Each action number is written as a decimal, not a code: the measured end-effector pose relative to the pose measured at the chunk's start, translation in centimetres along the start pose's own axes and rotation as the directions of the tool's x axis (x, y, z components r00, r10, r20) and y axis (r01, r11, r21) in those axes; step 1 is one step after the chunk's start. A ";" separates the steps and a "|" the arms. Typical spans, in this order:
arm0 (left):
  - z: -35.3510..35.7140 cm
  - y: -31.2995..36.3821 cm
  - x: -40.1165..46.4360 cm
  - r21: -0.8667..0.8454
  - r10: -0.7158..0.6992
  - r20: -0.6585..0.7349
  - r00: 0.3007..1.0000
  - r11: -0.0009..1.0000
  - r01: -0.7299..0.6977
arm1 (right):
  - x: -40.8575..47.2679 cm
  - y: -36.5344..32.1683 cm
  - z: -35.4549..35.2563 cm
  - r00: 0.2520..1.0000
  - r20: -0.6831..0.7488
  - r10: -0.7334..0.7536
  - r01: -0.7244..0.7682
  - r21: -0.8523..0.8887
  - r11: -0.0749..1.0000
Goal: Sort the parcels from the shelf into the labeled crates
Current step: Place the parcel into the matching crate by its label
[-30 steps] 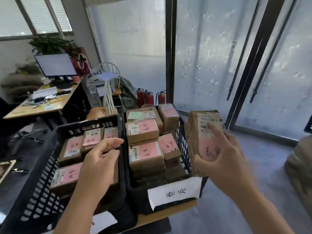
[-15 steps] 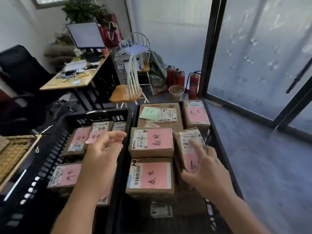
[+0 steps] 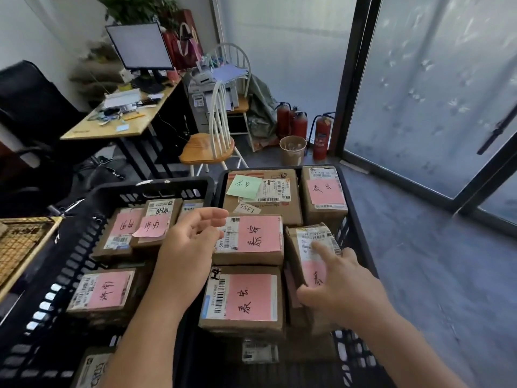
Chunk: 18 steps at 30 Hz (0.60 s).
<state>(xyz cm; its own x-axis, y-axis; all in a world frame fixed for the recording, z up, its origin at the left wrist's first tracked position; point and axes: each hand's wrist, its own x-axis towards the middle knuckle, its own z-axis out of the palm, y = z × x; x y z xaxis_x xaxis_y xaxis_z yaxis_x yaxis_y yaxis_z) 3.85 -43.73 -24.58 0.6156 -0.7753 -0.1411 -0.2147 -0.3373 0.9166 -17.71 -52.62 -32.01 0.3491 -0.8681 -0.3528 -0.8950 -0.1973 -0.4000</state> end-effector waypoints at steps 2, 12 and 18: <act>0.1 -0.1 0.1 0.007 0.001 0.007 1.000 1.000 -0.001 | -0.7 0.1 0.3 1.000 0.020 0.012 -0.011 -0.004 1.000; -0.3 -0.3 0.0 0.040 0.030 0.011 0.999 0.999 -0.031 | -0.6 0.3 3.9 0.992 -0.117 0.039 -0.032 0.063 0.998; -0.9 -0.6 -0.3 0.064 0.064 -0.004 0.998 0.996 -0.064 | -0.5 -0.4 6.0 0.987 -0.162 0.007 0.012 0.116 0.993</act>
<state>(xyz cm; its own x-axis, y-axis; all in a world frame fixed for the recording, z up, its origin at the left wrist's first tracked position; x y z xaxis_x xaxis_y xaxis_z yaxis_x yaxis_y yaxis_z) 4.53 -42.83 -24.75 0.6033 -0.7935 -0.0805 -0.3018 -0.3205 0.8979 -15.81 -49.35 -36.75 0.2929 -0.9319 -0.2139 -0.8525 -0.1533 -0.4998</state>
